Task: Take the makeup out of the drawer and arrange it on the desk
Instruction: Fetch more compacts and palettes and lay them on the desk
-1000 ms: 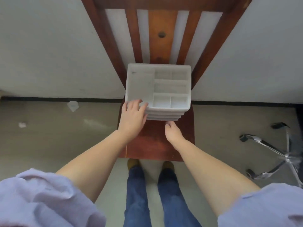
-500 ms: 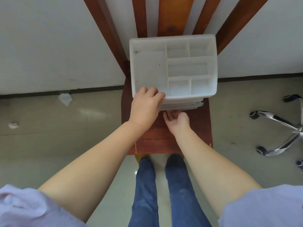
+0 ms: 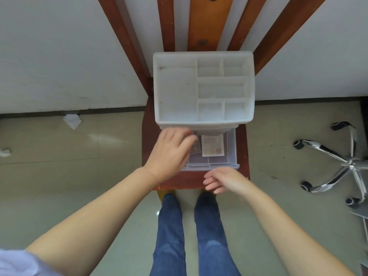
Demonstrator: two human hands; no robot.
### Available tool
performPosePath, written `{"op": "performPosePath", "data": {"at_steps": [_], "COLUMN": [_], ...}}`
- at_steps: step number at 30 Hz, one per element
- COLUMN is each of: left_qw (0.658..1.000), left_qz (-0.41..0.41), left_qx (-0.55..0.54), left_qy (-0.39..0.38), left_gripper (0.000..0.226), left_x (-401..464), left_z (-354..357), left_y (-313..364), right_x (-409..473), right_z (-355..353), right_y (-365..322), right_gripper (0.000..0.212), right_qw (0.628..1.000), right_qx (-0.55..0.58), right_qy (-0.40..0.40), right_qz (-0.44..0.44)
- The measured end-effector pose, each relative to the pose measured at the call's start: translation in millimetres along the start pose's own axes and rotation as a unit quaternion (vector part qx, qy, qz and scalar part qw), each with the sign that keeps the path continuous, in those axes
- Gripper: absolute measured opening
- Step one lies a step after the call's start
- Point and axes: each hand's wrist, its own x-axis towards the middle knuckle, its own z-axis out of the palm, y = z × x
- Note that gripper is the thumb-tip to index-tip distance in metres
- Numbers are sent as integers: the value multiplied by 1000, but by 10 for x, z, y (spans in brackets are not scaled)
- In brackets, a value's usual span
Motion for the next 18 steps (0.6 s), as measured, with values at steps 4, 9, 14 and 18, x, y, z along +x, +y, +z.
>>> {"op": "performPosePath", "data": {"at_steps": [4,9,14,18], "left_qw": [981,923,939,928], "left_qz": [-71,-210,-157,-208], "left_qx": [-28,48,86,-1], "left_qy": [-179,-320,-295,-308], "left_gripper": [32,80,84,77], "left_x": [-170,67,73,50], "left_z": [321,780,847,587], "left_y": [79,-11,-102,-38], "right_x": [125,693,786,481], "right_z": [-281,-279,-293,-318], "right_y": [-316,-372,-396,-396], "right_gripper": [21,59,55,59], "right_qw": [914,692,656,745], "right_qx": [-320,-674,-693,-587], "right_qy": [159,145,172,169], "right_qz": [-194,-214,-244,-269]}}
